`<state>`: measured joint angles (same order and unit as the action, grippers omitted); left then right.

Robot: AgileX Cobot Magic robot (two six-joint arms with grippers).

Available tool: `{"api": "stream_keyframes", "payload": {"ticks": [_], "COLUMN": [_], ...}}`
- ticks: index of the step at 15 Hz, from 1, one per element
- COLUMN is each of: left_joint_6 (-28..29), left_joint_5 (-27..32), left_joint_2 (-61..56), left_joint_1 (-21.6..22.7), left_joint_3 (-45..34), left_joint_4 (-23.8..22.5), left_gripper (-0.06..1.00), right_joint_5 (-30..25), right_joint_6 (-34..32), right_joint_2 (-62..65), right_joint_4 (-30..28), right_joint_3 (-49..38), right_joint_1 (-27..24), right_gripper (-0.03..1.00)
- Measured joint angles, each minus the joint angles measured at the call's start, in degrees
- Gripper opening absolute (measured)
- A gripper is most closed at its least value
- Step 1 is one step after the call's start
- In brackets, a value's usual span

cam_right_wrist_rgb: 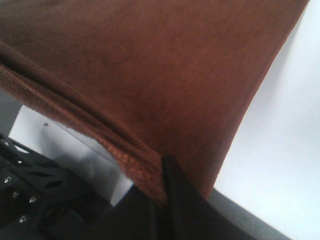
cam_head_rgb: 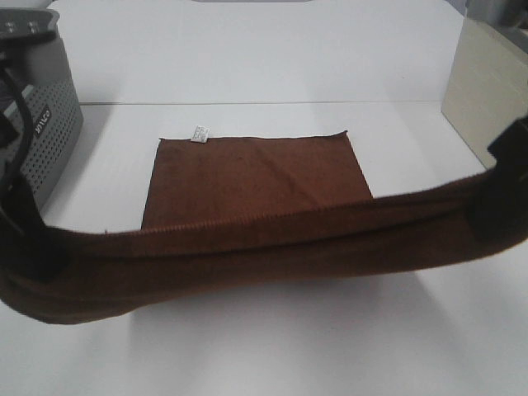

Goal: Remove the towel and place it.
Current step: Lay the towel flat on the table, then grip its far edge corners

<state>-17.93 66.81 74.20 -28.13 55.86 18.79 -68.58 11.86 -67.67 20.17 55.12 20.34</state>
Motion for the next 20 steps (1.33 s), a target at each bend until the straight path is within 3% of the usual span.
{"api": "stream_keyframes", "payload": {"ticks": [2,9,15,20], "left_joint_6": [2.3,4.9,5.7,4.9], "left_joint_5": [0.4,1.8,1.8,1.8], "left_joint_2": [0.0,8.2,16.6,22.2], "left_joint_1": [-4.1,-12.0,-12.8,-15.4], "left_joint_3": [-3.8,-6.8,-6.8,-3.3], "left_joint_4": [0.0,2.2,3.6,4.0], "left_gripper": [0.00,0.00,0.00,0.00], "right_joint_5": [-0.3,-0.9,-0.9,1.4], "right_joint_6": [0.0,0.0,4.0,9.0], "right_joint_2": [0.4,0.3,-10.7,-20.2], "right_joint_4": [3.0,5.8,6.6,11.6], "right_joint_3": [-7.4,-16.1,-17.4,-17.4], "right_joint_1": [-0.5,-0.6,-0.6,-0.6], "right_gripper": [0.01,0.01,0.01,0.01]}}
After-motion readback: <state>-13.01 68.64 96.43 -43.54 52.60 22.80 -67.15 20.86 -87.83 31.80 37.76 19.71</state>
